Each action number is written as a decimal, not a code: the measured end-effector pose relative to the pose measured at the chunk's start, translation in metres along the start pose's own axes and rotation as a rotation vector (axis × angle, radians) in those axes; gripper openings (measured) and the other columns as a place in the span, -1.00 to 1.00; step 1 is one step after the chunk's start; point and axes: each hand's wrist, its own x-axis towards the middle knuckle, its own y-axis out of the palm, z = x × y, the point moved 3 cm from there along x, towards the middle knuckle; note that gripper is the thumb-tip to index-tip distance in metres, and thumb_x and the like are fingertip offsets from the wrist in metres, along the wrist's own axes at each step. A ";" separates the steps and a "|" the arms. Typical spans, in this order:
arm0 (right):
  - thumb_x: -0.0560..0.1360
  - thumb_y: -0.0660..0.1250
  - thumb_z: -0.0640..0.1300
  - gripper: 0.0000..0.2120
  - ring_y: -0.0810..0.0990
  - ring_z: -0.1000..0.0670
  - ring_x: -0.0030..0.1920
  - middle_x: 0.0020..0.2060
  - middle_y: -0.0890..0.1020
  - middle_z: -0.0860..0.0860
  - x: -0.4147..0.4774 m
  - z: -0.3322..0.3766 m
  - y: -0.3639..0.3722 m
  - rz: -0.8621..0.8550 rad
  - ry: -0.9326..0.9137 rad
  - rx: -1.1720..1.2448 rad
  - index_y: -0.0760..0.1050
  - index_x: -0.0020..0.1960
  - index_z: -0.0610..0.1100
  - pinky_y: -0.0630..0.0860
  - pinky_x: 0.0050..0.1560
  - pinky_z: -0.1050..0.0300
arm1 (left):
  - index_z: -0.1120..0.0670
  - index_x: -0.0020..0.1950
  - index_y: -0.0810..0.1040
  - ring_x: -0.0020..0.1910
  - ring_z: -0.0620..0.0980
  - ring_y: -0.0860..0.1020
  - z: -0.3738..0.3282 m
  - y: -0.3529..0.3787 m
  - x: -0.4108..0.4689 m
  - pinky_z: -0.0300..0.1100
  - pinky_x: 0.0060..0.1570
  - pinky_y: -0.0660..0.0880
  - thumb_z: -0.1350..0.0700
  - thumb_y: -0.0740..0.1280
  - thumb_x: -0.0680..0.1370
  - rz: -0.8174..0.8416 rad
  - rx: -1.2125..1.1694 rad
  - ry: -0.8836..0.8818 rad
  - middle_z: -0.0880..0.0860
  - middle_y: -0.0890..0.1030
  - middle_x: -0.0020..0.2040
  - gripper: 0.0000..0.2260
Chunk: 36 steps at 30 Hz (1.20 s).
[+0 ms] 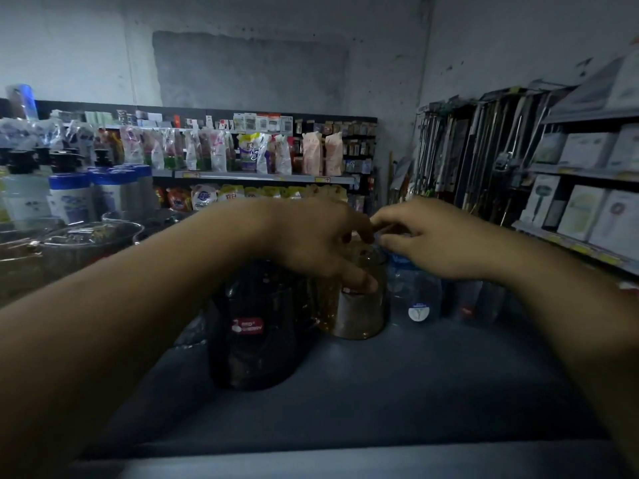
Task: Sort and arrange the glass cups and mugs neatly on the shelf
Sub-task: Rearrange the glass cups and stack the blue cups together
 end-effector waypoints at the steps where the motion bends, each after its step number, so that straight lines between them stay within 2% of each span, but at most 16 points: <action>1: 0.63 0.32 -0.16 -0.83 0.61 0.17 -0.02 -0.02 0.67 0.10 -0.009 0.000 0.002 -0.044 0.004 0.033 0.61 0.16 0.00 0.54 -0.01 0.11 | -0.12 0.45 0.41 0.11 -0.09 0.51 -0.002 -0.003 0.002 -0.17 0.08 0.44 -0.26 0.45 0.46 0.022 0.000 -0.002 -0.13 0.49 0.18 -0.39; 2: 0.62 0.33 -0.16 -0.81 0.62 0.12 0.02 0.01 0.68 0.10 -0.016 -0.001 0.004 -0.092 0.006 0.073 0.61 0.18 0.03 0.56 0.06 0.06 | -0.12 0.45 0.42 0.08 -0.12 0.52 -0.004 -0.006 0.003 -0.18 0.05 0.45 -0.23 0.49 0.43 0.047 -0.004 -0.004 -0.13 0.51 0.20 -0.37; 4: 0.61 0.32 -0.16 -0.76 0.61 0.11 0.06 0.06 0.67 0.12 -0.027 -0.003 0.009 -0.180 0.002 0.131 0.60 0.21 0.08 0.55 0.08 0.07 | -0.15 0.43 0.43 0.04 -0.21 0.52 -0.005 -0.010 0.006 -0.22 0.01 0.47 -0.19 0.57 0.37 0.098 -0.017 -0.025 -0.14 0.53 0.22 -0.32; 7: 0.62 0.29 -0.20 -0.72 0.59 0.10 0.08 0.10 0.66 0.12 -0.035 -0.009 0.013 -0.256 0.014 0.187 0.62 0.25 0.02 0.45 -0.01 0.31 | -0.19 0.44 0.44 0.14 -0.13 0.54 -0.007 -0.012 0.012 -0.13 0.17 0.51 -0.21 0.59 0.33 0.170 -0.025 -0.090 -0.12 0.54 0.25 -0.28; 10: 0.62 0.27 -0.22 -0.77 0.56 0.10 0.07 0.06 0.64 0.09 -0.038 -0.011 0.016 -0.279 0.015 0.232 0.64 0.17 -0.02 0.37 -0.06 0.44 | -0.18 0.32 0.50 0.16 -0.08 0.57 -0.010 -0.012 0.014 -0.05 0.22 0.54 -0.17 0.61 0.33 0.183 -0.054 -0.128 -0.11 0.60 0.17 -0.39; 12: 0.61 0.28 -0.22 -0.79 0.56 0.10 0.06 0.06 0.63 0.09 -0.039 -0.010 0.018 -0.285 -0.007 0.240 0.63 0.13 -0.02 0.43 -0.04 0.35 | -0.16 0.24 0.53 0.10 -0.07 0.60 -0.013 -0.011 0.014 -0.03 0.17 0.57 -0.13 0.62 0.33 0.147 -0.064 -0.123 -0.10 0.63 0.12 -0.47; 14: 0.60 0.29 -0.23 -0.81 0.56 0.09 0.06 0.05 0.65 0.08 -0.039 -0.009 0.019 -0.305 -0.026 0.242 0.63 0.12 -0.05 0.45 0.00 0.27 | -0.11 0.23 0.55 0.05 -0.10 0.61 -0.014 -0.012 0.010 -0.06 0.09 0.59 -0.08 0.62 0.34 0.085 -0.084 -0.135 -0.08 0.64 0.11 -0.49; 18: 0.61 0.29 -0.20 -0.85 0.56 0.15 0.02 -0.01 0.64 0.10 -0.040 -0.007 0.015 -0.416 -0.060 0.358 0.62 0.09 -0.07 0.45 0.01 0.35 | -0.10 0.28 0.54 -0.07 -0.21 0.59 -0.013 -0.029 -0.014 -0.18 -0.13 0.49 -0.03 0.59 0.37 -0.084 -0.167 -0.181 -0.13 0.65 0.10 -0.49; 22: 0.65 0.27 -0.08 -0.86 0.60 0.21 -0.01 -0.03 0.65 0.12 -0.042 0.000 0.010 -0.517 -0.109 0.531 0.59 0.11 -0.07 0.48 -0.07 0.28 | -0.12 0.22 0.57 -0.05 -0.13 0.68 -0.014 -0.035 -0.056 -0.09 -0.05 0.63 -0.18 0.57 0.22 -0.386 -0.444 -0.217 -0.11 0.69 0.08 -0.40; 25: 0.64 0.26 0.10 -0.76 0.62 0.16 0.08 0.09 0.64 0.10 -0.042 0.002 0.008 -0.498 -0.067 0.715 0.53 0.20 -0.01 0.51 -0.02 0.19 | -0.06 0.22 0.56 0.05 -0.01 0.70 -0.018 -0.021 -0.083 0.08 0.06 0.66 -0.13 0.64 0.26 -0.624 -0.670 -0.242 -0.04 0.70 0.09 -0.41; 28: 0.53 0.32 0.28 -0.52 0.68 0.00 0.10 0.12 0.66 -0.01 -0.042 0.010 0.011 -0.344 -0.054 1.070 0.50 0.28 -0.03 0.61 0.04 -0.06 | -0.01 0.24 0.53 0.06 0.00 0.71 -0.030 -0.001 -0.098 -0.01 0.03 0.68 -0.15 0.63 0.28 -0.819 -0.864 -0.271 0.00 0.70 0.14 -0.39; 29: 0.50 0.36 0.28 -0.46 0.70 -0.07 0.09 0.12 0.67 -0.06 -0.043 0.014 0.012 -0.281 -0.060 1.209 0.49 0.31 -0.06 0.63 0.01 -0.14 | -0.01 0.26 0.51 0.07 -0.02 0.71 -0.036 0.005 -0.100 -0.04 0.03 0.68 -0.15 0.61 0.29 -0.866 -0.899 -0.273 0.00 0.68 0.17 -0.38; 30: 0.49 0.38 0.25 -0.44 0.70 -0.13 0.09 0.13 0.67 -0.10 -0.044 0.017 0.012 -0.238 -0.070 1.306 0.49 0.32 -0.10 0.64 0.00 -0.16 | -0.01 0.28 0.50 0.09 -0.03 0.70 -0.042 0.011 -0.103 -0.08 0.02 0.67 -0.16 0.60 0.29 -0.898 -0.924 -0.272 -0.01 0.67 0.20 -0.37; 32: 0.48 0.43 0.18 -0.47 0.70 -0.16 0.11 0.13 0.68 -0.13 -0.046 0.022 0.008 -0.223 -0.078 1.341 0.51 0.32 -0.12 0.62 0.04 -0.16 | -0.01 0.31 0.48 0.10 -0.06 0.69 -0.049 0.020 -0.109 -0.15 0.00 0.66 -0.17 0.58 0.30 -0.922 -0.933 -0.264 -0.03 0.66 0.22 -0.35; 34: 0.43 0.45 0.10 -0.54 0.71 -0.12 0.08 0.07 0.71 -0.08 -0.049 0.023 0.003 -0.256 -0.091 1.279 0.56 0.25 -0.09 0.62 0.02 -0.12 | 0.01 0.35 0.48 0.10 -0.11 0.69 -0.050 0.028 -0.119 -0.17 0.01 0.66 -0.16 0.53 0.31 -0.892 -0.850 -0.233 -0.05 0.65 0.22 -0.34; 36: 0.40 0.48 0.06 -0.61 0.72 -0.05 0.04 0.03 0.72 0.00 -0.054 0.025 -0.006 -0.297 -0.115 1.110 0.61 0.19 0.00 0.64 -0.02 -0.05 | -0.03 0.38 0.48 0.14 -0.18 0.65 -0.047 0.039 -0.134 -0.15 0.06 0.65 -0.20 0.49 0.36 -0.861 -0.673 -0.227 -0.11 0.64 0.24 -0.37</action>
